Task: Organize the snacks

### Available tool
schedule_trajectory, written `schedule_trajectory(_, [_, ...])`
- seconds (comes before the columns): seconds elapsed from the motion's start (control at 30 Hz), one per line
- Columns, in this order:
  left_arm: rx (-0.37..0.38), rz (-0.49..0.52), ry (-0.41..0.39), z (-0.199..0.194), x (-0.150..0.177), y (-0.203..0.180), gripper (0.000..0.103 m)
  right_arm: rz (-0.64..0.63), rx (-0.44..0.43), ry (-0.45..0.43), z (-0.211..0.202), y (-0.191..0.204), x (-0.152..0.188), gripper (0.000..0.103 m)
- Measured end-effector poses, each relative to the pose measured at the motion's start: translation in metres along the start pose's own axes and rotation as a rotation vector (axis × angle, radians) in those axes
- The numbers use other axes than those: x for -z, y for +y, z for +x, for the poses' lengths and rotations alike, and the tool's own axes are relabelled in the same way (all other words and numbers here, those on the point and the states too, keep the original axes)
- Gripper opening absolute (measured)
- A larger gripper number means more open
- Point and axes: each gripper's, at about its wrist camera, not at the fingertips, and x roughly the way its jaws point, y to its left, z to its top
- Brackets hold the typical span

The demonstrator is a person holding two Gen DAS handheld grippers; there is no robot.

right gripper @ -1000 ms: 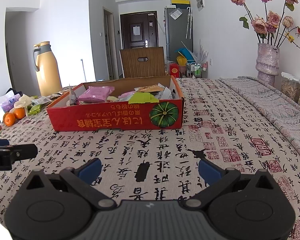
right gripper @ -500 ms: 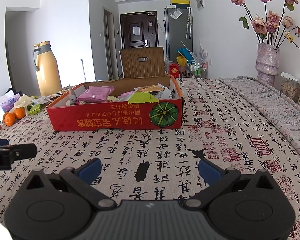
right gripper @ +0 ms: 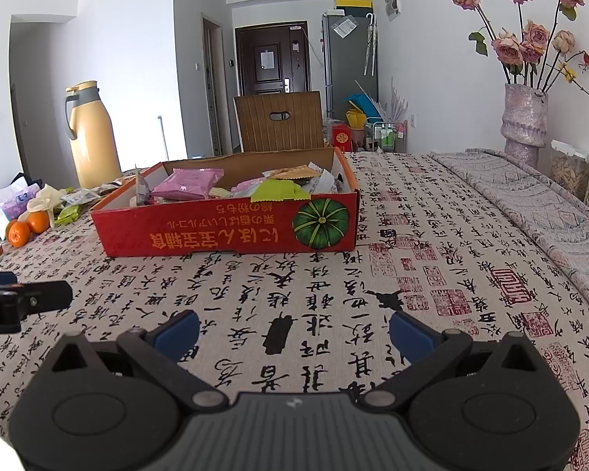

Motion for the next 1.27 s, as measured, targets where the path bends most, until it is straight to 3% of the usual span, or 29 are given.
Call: schedule_trajectory(1.27, [0.0,-0.005,0.01,0.0015,-0.003,0.0016,0.103,0.002,-0.006,0.006,0.0032,-0.0003,0.0052,0.103])
